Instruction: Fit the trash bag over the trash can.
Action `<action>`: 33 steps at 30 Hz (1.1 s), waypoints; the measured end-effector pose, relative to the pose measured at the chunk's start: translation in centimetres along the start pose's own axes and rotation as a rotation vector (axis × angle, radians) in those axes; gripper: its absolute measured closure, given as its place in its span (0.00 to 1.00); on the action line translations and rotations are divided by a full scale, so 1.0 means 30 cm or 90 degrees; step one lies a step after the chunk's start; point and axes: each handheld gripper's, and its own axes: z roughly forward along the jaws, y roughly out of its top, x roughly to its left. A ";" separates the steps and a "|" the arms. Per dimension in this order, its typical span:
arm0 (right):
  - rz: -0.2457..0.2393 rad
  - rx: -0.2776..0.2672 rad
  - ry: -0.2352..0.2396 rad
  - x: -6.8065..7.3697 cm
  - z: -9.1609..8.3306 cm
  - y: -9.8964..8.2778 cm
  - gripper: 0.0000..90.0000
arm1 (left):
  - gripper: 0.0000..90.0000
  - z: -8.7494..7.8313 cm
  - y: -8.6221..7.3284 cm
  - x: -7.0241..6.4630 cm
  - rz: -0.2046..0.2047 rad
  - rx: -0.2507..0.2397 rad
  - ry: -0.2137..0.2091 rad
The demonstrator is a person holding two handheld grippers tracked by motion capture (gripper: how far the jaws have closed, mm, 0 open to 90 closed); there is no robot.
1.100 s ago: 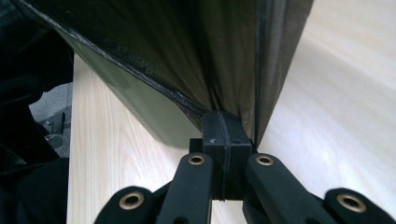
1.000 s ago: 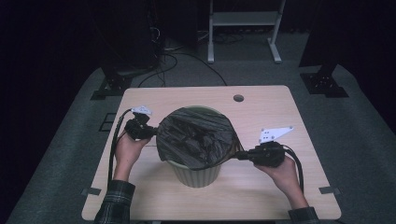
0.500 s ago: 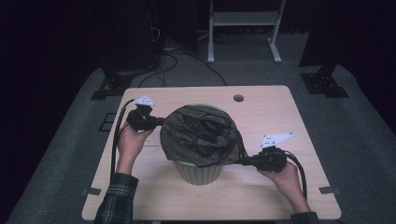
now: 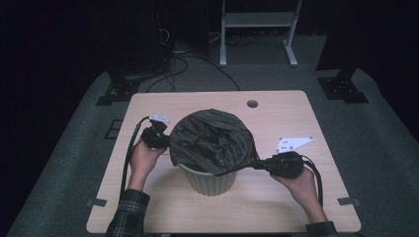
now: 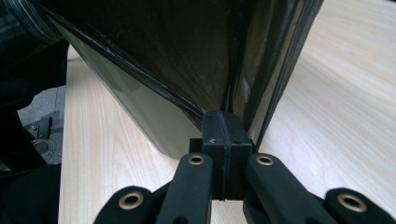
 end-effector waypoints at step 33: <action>0.003 0.099 0.112 0.056 0.129 -0.087 1.00 | 1.00 -0.033 -0.081 -0.006 -0.010 -0.002 -0.014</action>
